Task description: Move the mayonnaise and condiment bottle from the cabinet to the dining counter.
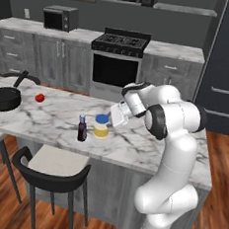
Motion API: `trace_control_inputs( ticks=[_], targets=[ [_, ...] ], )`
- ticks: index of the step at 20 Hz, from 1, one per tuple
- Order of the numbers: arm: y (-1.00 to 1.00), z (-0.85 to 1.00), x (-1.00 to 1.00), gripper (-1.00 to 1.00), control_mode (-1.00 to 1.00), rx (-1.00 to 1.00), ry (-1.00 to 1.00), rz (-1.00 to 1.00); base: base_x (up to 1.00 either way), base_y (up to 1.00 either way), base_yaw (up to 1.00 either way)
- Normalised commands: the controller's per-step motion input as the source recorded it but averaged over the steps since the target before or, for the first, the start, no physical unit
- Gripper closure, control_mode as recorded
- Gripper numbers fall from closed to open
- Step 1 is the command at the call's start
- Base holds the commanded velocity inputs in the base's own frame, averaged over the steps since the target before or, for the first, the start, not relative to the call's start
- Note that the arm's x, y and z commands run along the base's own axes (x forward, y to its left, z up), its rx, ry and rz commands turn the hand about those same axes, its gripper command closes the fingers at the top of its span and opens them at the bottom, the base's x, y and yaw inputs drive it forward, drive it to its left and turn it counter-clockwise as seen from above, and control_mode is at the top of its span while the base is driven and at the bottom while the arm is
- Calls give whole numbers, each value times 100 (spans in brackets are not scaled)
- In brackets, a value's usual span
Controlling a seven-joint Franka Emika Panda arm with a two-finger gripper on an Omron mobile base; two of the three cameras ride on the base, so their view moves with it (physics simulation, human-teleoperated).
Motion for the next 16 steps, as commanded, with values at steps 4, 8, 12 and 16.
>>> trace_control_inputs(
  ticks=[4,8,12,16],
  targets=[
    [-17,2,-9,-100,-100,0,5,0,0,0,0],
    [-19,4,-11,-100,-100,0,7,0,0,0,0],
    [-17,3,-11,-100,-100,0,4,0,0,0,0],
    [-17,3,-16,-100,-100,0,2,0,0,0,0]
  ],
)
